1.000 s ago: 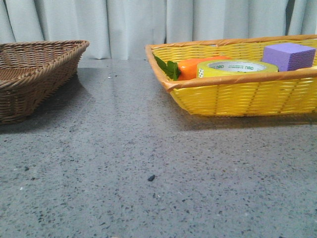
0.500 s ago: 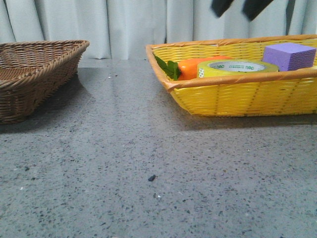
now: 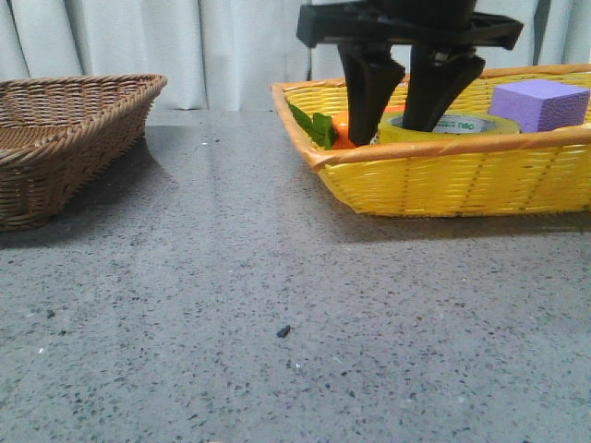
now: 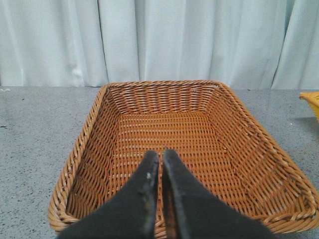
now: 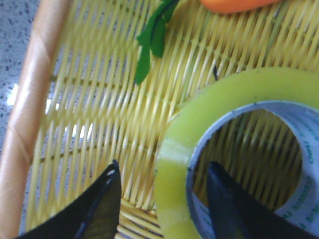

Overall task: Transfer tape with both arms
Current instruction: 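Lower the right gripper into the yellow basket and grasp the yellow tape roll, then lift the tape roll and carry it toward the brown basket, setting it on the table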

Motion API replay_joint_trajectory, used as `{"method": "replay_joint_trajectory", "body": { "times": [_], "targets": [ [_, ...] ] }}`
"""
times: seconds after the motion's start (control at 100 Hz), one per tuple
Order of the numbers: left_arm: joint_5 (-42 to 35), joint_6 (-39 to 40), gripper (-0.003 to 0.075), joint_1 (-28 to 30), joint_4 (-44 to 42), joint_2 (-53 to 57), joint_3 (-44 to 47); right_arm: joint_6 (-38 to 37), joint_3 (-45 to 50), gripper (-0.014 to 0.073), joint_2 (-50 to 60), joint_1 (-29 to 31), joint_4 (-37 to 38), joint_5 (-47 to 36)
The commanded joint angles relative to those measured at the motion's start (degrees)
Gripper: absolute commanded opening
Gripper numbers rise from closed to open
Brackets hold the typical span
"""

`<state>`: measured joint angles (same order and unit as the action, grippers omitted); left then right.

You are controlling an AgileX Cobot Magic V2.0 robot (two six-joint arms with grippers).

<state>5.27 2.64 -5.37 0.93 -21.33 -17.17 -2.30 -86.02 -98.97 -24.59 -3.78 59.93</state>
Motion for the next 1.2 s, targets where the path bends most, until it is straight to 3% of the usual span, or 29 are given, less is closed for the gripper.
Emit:
{"method": "replay_joint_trajectory", "body": {
  "times": [0.0, 0.27, 0.67, 0.94, 1.19],
  "targets": [
    [-4.74, 0.42, -0.0021, -0.05, -0.08, -0.83, -2.04, 0.59, -2.04, 0.0321, 1.53, 0.03, 0.49, -1.1],
    [-4.74, 0.42, -0.0021, -0.05, -0.08, -0.83, -2.04, 0.59, -2.14, 0.0316, 0.11, 0.03, 1.02, -1.1],
    [-4.74, 0.42, -0.0021, -0.05, -0.08, -0.83, -2.04, 0.59, -2.14, 0.0069, 0.11, 0.14, 1.8, -1.1],
    [-4.74, 0.42, -0.0021, -0.05, -0.08, -0.83, -2.04, 0.59, -4.41, 0.0056, 0.37, 0.14, 1.8, 0.09],
    [-4.74, 0.42, -0.0021, -0.05, -0.08, -0.83, -2.04, 0.59, -15.5, 0.0056, 0.37, -0.07, 1.8, 8.01]
  ]
}}
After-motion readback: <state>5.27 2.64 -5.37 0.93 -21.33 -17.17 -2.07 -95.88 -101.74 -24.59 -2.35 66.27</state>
